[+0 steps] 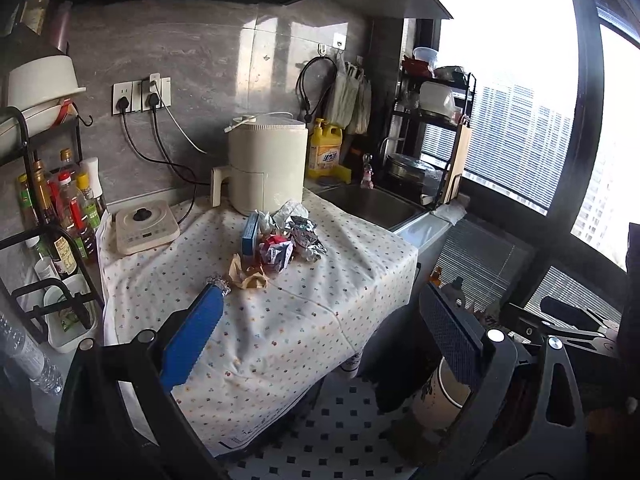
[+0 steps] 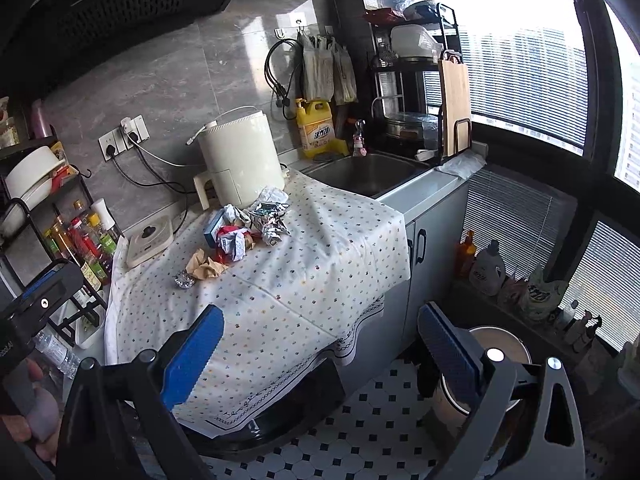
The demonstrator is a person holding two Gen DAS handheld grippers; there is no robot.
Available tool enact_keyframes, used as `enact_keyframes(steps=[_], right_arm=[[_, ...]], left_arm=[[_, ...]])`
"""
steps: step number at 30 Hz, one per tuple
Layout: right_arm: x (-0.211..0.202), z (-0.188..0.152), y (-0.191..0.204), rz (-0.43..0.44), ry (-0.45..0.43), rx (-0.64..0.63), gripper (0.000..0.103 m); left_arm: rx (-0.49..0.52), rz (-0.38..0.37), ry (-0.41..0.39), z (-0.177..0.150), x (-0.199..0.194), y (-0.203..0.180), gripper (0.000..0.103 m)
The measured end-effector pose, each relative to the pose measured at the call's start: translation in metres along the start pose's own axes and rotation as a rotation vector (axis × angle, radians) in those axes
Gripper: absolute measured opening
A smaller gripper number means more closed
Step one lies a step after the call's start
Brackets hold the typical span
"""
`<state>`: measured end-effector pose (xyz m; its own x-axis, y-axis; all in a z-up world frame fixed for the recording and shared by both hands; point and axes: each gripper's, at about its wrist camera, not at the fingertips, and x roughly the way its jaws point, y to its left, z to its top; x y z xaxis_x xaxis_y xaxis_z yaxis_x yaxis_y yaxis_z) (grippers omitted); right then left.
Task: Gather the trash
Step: 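Move both tools toward the trash pile on the dotted cloth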
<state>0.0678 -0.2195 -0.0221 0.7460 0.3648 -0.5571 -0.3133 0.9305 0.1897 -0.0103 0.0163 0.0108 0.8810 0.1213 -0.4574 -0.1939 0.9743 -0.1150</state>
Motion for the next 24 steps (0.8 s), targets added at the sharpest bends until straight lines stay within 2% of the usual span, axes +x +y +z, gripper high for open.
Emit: enact_keyframes(steps=[9,11,24], right_arm=[[0.002,0.001,-0.007,0.007,0.006,0.017,0.095],[0.001,0.001,-0.007,-0.021,-0.004,0.024,0.095],[-0.002,0.005,-0.013,-0.008,-0.015,0.027,0.095]], left_arm=[[0.011,0.000,-0.021,0.000,-0.004,-0.008,0.098],[0.012,-0.005,-0.024,0.000,-0.005,-0.011,0.098],[0.011,-0.044,0.010,0.001,0.004,-0.019,0.098]])
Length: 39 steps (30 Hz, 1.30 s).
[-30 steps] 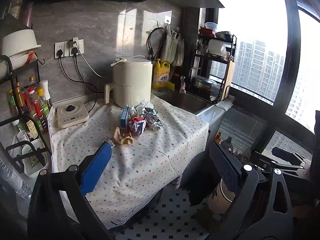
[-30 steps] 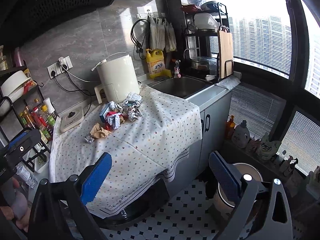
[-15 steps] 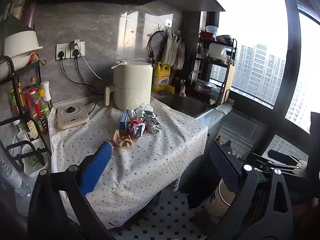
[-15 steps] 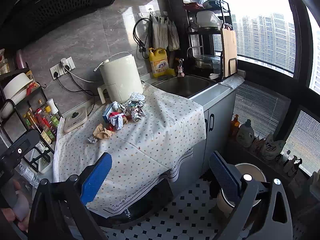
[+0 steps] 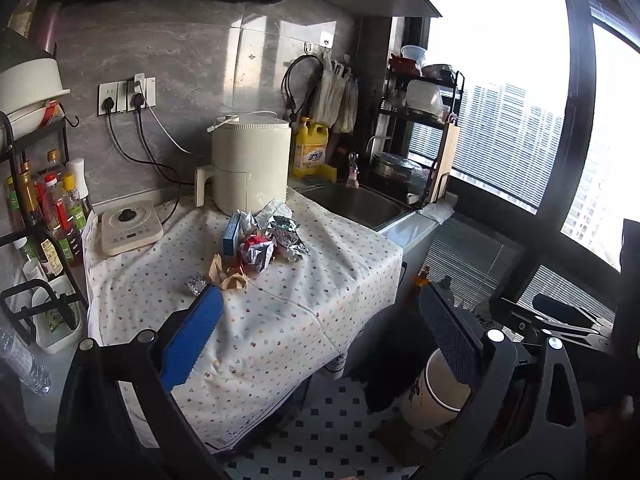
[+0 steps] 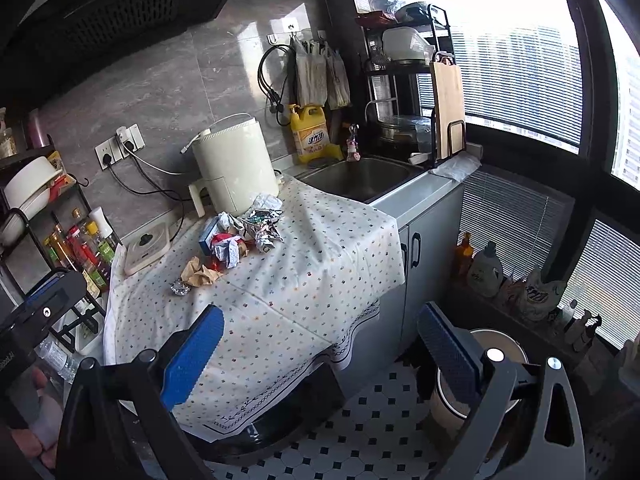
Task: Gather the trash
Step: 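Move both tools toward the trash pile on the dotted cloth, then grasp the crumpled foil ball with the left gripper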
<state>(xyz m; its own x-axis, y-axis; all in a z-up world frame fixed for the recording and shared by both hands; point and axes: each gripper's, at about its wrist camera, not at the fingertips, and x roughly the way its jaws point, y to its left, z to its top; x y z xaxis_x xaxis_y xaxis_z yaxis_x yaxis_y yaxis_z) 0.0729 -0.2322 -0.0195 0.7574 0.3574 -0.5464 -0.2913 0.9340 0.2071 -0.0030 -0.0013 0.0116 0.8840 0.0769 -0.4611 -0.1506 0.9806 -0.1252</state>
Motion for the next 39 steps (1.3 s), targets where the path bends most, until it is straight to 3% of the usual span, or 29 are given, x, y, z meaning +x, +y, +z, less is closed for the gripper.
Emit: enact_keyframes(steps=[19,29,35,39], right_arm=[[0.032,0.012,0.005,0.022,0.027,-0.015,0.095],[0.109,0.033,0.032,0.074,0.090,-0.085,0.095],[0.170,0.061,0.060,0.110,0.146,-0.155,0.095],[0.211,0.074,0.079,0.151,0.213,-0.198,0.095]], left_arm=[[-0.021,0.025,0.058,0.005,0.028,0.016,0.098],[-0.134,0.101,0.127,0.002,0.096,0.076,0.098],[-0.219,0.177,0.155,0.002,0.145,0.122,0.098],[-0.306,0.185,0.185,-0.005,0.175,0.153,0.098]])
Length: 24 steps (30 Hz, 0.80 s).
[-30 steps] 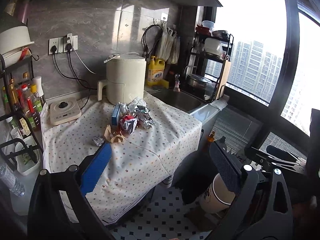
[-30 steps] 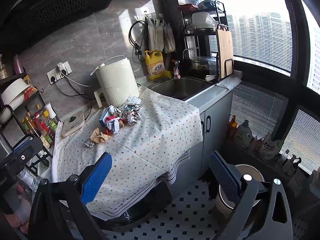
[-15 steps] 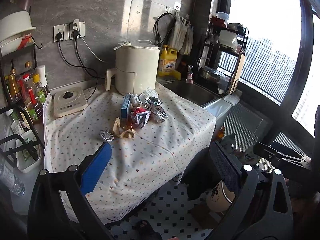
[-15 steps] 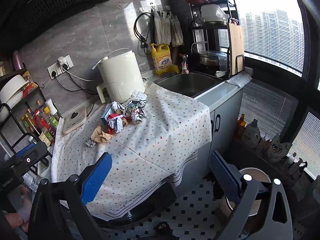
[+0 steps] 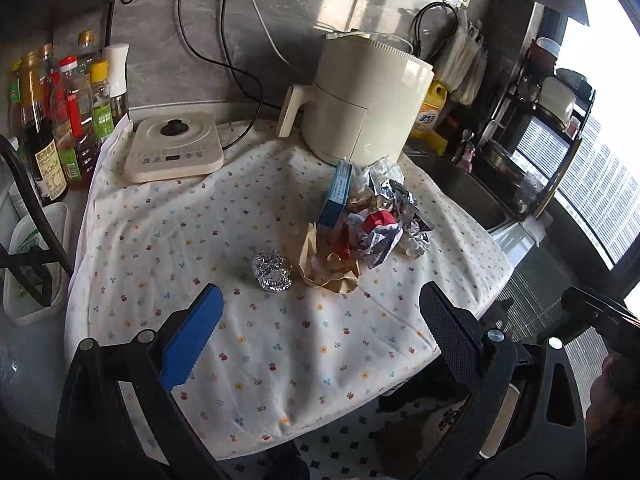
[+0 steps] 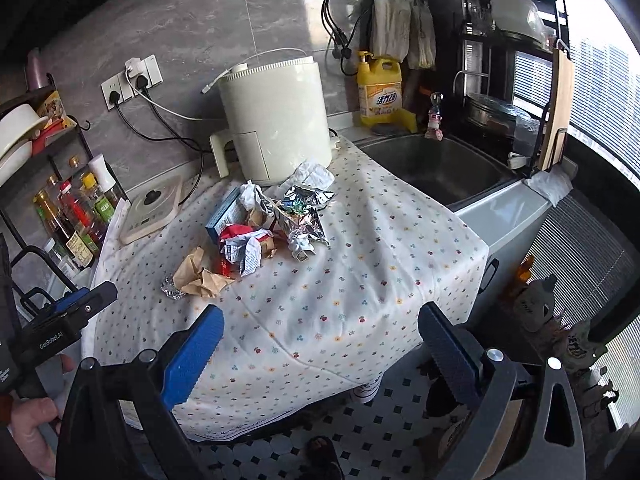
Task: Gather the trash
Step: 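Grasp the crumpled foil ball with the left gripper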
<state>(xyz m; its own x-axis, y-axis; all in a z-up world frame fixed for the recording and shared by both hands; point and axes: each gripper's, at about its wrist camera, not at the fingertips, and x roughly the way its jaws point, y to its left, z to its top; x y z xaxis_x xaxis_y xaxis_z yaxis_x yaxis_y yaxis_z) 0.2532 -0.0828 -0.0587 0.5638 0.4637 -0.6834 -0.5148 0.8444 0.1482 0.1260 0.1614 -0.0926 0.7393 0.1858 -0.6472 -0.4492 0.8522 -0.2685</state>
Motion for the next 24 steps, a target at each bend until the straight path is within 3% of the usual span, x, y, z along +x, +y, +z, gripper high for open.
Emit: enact_keyframes(steps=[5,7,9,17,21,24], right_arm=[[0.046,0.017,0.016,0.099,0.060,-0.043,0.095],[0.062,0.022,0.023,0.133,0.083,-0.051,0.095],[0.078,0.026,0.029,0.160,0.111,-0.064,0.095],[0.130,0.040,0.039,0.242,0.182,-0.061,0.095],[0.158,0.043,0.048,0.252,0.222,-0.076,0.089],[0.176,0.045,0.055,0.265,0.253,-0.069,0.083]], left_arm=[[-0.095,0.018,0.022,0.004,0.036,0.029,0.097],[-0.109,0.021,0.052,0.004,0.053,0.036,0.091],[-0.107,0.049,0.102,0.004,0.072,0.040,0.075],[-0.099,0.039,0.155,0.004,0.115,0.047,0.069],[-0.099,0.017,0.169,0.004,0.127,0.048,0.049],[-0.102,0.006,0.174,0.003,0.129,0.049,0.040]])
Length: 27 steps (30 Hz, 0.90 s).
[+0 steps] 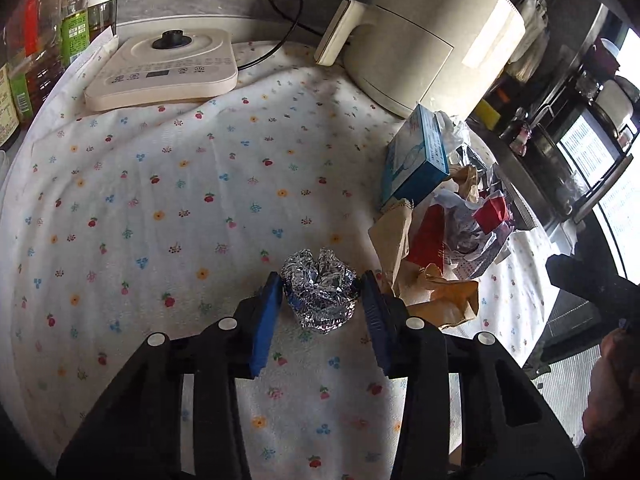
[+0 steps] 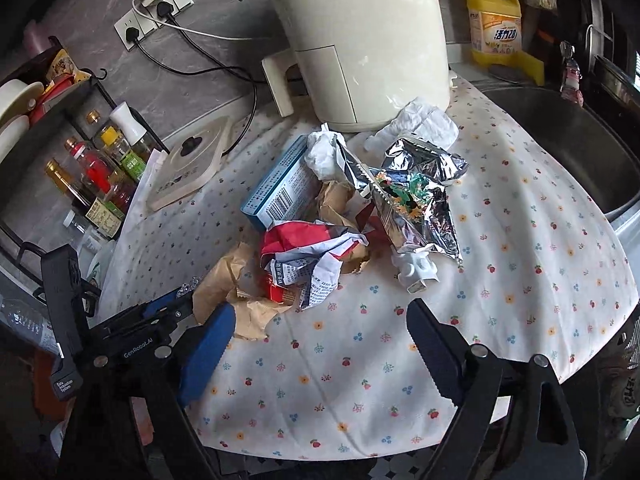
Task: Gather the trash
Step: 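Grasp the crumpled foil ball with the left gripper, then carry the foil ball toward the bin while the right gripper grasps the red-white wrapper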
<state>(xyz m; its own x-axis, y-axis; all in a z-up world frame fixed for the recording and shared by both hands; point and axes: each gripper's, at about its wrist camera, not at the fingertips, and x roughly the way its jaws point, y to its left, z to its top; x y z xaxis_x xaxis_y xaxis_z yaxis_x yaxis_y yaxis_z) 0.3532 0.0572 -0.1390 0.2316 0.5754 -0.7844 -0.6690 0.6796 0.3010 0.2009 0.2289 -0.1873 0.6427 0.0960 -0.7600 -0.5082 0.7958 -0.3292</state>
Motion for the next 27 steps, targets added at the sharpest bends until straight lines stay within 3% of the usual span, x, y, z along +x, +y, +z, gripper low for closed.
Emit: enact_keyframes(steps=[5,10,14,15,16,18,21,27], right_arm=[[0.019,0.012,0.006,-0.002,0.019,-0.014,0.083],[0.032,0.022,0.007,-0.009,0.033,0.005,0.096],[0.049,0.029,0.008,-0.023,0.053,0.010,0.095],[0.053,0.028,0.007,-0.036,0.062,0.012,0.090],[0.056,0.028,0.007,-0.035,0.072,0.017,0.071],[0.056,0.027,0.006,-0.007,0.090,0.022,0.053],[0.044,0.025,0.008,-0.021,0.069,0.002,0.044],[0.014,0.032,0.010,0.000,0.023,-0.001,0.043]], left_arm=[[-0.020,-0.007,-0.043,0.004,-0.015,0.007,0.039],[-0.036,0.035,-0.107,0.011,-0.035,0.015,0.039],[-0.049,0.042,-0.126,0.013,-0.044,0.020,0.039],[-0.048,0.041,-0.129,0.013,-0.046,0.020,0.039],[-0.043,0.041,-0.134,0.013,-0.048,0.020,0.039],[-0.031,0.042,-0.152,0.012,-0.052,0.018,0.039],[-0.045,0.039,-0.179,0.010,-0.059,0.018,0.039],[-0.072,0.014,-0.203,0.006,-0.066,0.019,0.039]])
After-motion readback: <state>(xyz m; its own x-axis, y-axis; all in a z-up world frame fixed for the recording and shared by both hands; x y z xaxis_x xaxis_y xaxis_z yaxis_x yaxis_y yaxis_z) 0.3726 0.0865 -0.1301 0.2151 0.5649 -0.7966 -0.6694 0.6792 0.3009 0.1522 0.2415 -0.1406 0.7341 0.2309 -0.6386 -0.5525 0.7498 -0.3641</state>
